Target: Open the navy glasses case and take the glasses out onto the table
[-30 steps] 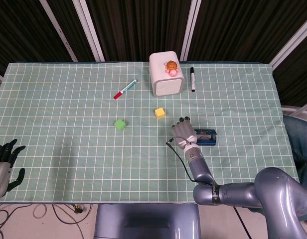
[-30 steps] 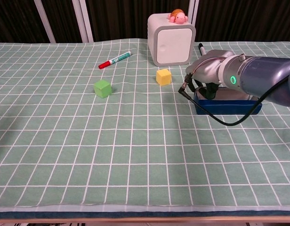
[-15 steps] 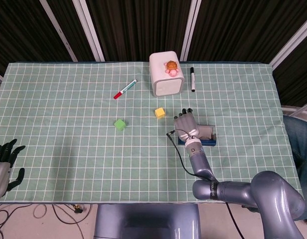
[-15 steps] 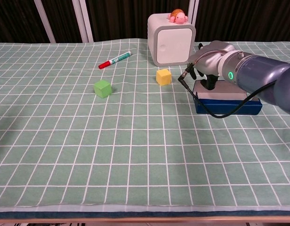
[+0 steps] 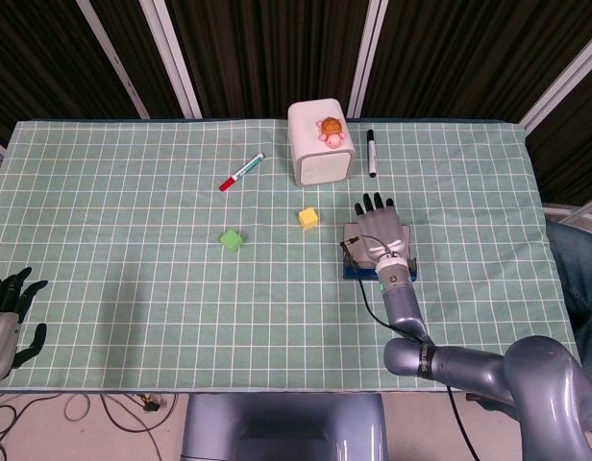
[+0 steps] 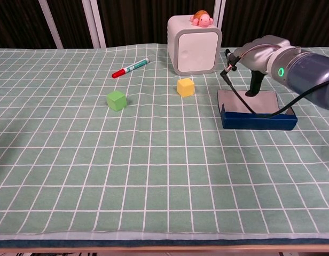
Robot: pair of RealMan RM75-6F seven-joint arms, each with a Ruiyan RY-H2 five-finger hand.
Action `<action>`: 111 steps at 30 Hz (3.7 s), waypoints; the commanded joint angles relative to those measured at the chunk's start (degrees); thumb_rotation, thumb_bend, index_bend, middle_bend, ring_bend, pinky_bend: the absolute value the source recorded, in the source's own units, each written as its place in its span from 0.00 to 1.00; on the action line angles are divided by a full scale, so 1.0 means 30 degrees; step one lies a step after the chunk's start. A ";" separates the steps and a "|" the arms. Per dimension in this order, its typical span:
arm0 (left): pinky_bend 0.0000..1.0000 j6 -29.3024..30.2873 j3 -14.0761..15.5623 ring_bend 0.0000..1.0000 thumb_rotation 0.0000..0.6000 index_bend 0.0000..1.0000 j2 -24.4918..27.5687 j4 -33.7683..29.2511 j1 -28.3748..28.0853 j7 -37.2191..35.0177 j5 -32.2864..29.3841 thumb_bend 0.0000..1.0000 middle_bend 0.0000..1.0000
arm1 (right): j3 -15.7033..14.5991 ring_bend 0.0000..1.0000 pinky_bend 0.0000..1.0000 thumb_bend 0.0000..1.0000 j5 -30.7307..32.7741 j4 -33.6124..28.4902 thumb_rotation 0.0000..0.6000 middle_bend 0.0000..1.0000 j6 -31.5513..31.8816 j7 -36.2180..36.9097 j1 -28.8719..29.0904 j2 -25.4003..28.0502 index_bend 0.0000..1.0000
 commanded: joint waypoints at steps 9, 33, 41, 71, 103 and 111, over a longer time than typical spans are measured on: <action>0.03 0.0044 0.0012 0.00 1.00 0.14 -0.0029 -0.0007 0.0004 0.0053 0.0071 0.47 0.00 | 0.0220 0.09 0.24 0.24 -0.0938 -0.4443 1.00 0.10 -0.0096 0.1325 -0.1737 0.3187 0.16; 0.02 0.1244 0.0072 0.00 1.00 0.14 -0.0389 0.0891 -0.0019 -0.1380 0.2115 0.46 0.00 | -0.2618 0.08 0.24 0.22 -0.8190 -0.5177 1.00 0.10 0.2518 0.5997 -0.6905 0.3840 0.16; 0.02 0.1359 0.0062 0.00 1.00 0.14 -0.0416 0.1057 -0.0006 -0.1787 0.2218 0.45 0.00 | -0.2256 0.08 0.24 0.20 -0.8132 -0.3987 1.00 0.09 0.2763 0.5286 -0.7541 0.2565 0.16; 0.02 0.1065 0.0014 0.00 1.00 0.14 -0.0388 0.0795 -0.0002 -0.1498 0.1687 0.46 0.00 | -0.0343 0.08 0.24 0.23 -0.8687 -0.0662 1.00 0.13 0.2388 0.5393 -0.8722 -0.0061 0.19; 0.02 0.0883 -0.0017 0.00 1.00 0.14 -0.0282 0.0511 0.0052 -0.1363 0.1275 0.46 0.00 | 0.3253 0.09 0.24 0.25 -0.7980 0.4056 1.00 0.15 -0.0200 0.9568 -0.8116 -0.2033 0.20; 0.02 0.0840 -0.0027 0.00 1.00 0.14 -0.0268 0.0524 0.0051 -0.1354 0.1216 0.46 0.00 | 0.3934 0.09 0.24 0.20 -0.7722 0.4732 1.00 0.15 -0.1055 0.9449 -0.7310 -0.2133 0.20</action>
